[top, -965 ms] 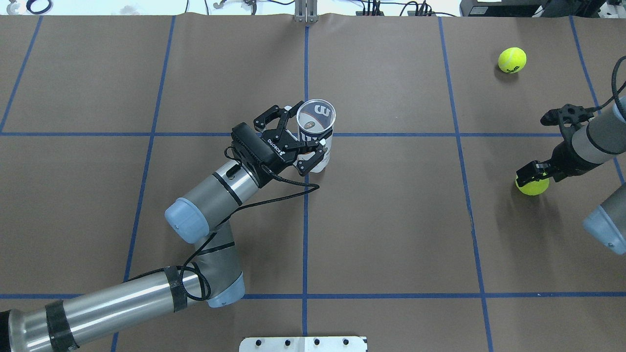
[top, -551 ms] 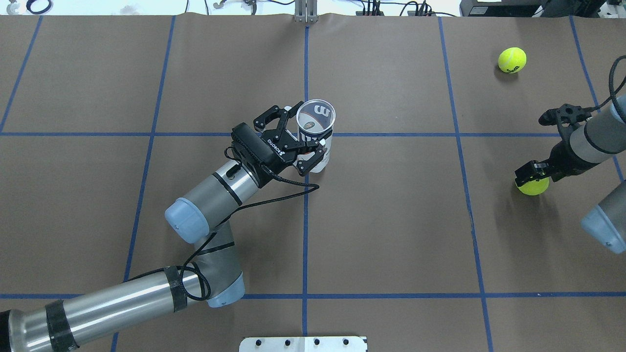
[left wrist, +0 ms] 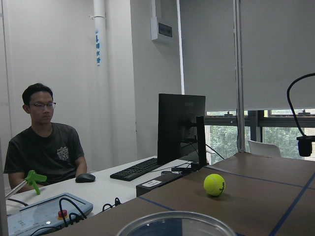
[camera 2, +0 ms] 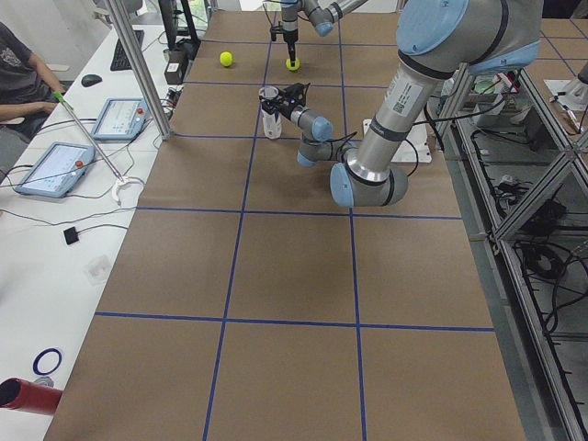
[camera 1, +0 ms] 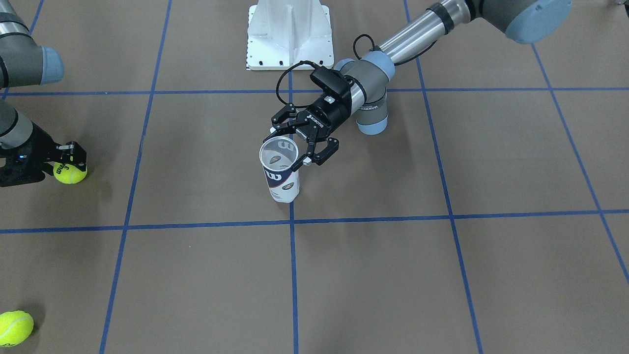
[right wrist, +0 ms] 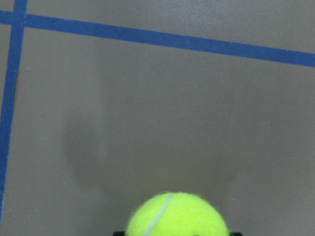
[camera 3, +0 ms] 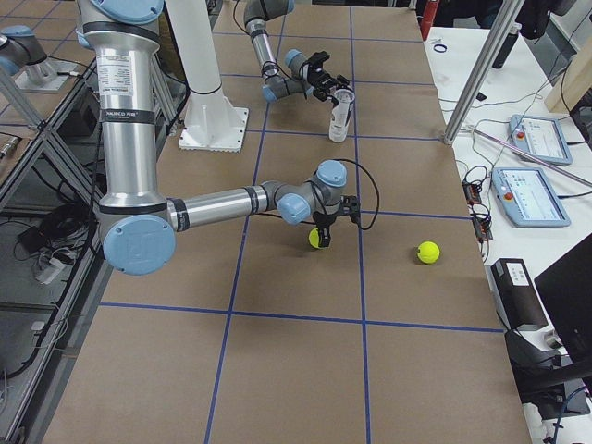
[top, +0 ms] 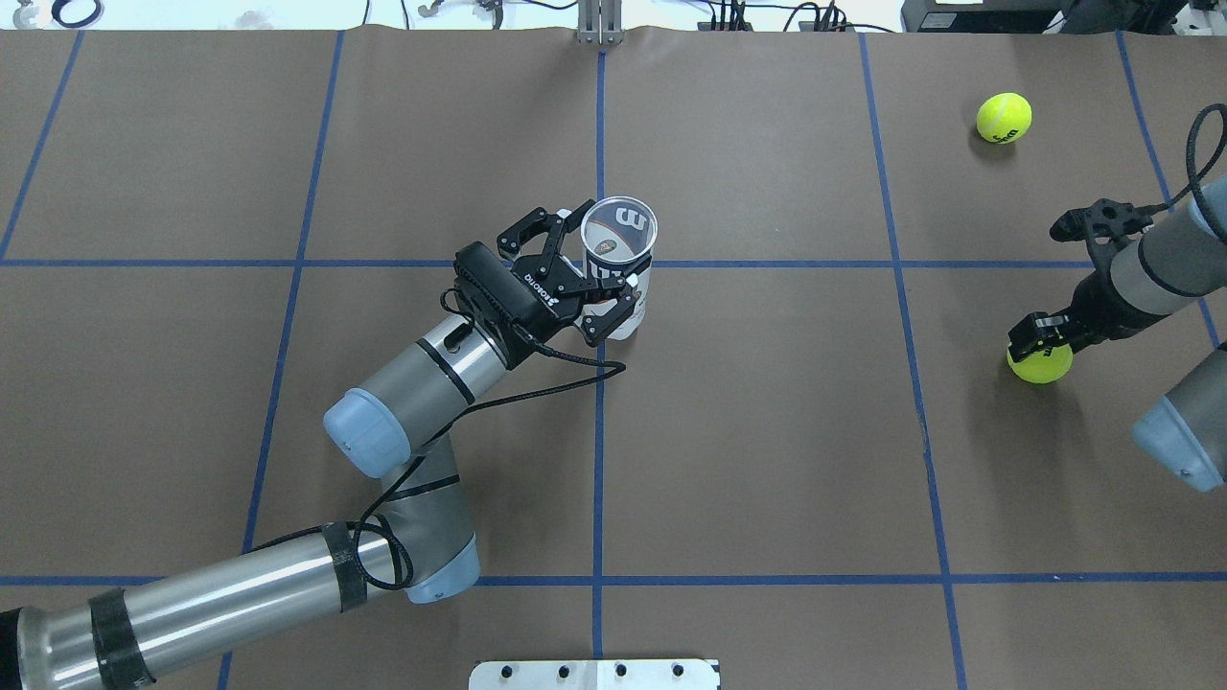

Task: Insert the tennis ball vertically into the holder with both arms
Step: 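Close the right gripper on the nearer tennis ball and lift it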

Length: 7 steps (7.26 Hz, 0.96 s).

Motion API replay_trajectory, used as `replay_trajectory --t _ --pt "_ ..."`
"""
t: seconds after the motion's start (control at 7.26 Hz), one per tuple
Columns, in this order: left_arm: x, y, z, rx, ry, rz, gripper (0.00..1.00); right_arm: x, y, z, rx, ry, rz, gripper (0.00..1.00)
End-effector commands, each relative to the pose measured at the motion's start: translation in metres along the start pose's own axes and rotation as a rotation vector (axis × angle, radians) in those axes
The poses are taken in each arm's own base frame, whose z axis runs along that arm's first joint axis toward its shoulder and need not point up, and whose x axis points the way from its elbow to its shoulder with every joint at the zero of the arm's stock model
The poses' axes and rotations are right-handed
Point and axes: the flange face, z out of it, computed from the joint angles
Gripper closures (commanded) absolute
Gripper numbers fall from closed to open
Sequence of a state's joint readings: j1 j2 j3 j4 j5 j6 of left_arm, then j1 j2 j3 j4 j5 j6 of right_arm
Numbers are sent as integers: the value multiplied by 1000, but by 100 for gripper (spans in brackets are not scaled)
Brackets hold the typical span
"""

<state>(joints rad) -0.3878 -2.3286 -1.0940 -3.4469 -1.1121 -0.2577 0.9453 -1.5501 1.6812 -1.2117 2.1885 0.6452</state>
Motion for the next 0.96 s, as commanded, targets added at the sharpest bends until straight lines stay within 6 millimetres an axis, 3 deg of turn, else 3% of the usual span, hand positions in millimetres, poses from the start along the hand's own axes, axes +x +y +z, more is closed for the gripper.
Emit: replay_trajectory --t 0.0,0.41,0.55,0.83 --pt "1 0 0 -1 1 0 17 0 3 -3 3 -2 4 100" --pt "2 5 -1 -10 1 1 17 -60 -9 -59 87 -90 55 100" --pt "2 4 -1 -6 2 -1 17 -94 -30 -79 121 -138 131 100" --pt "2 3 -1 -5 2 -2 17 -197 -69 -129 130 -247 286 100"
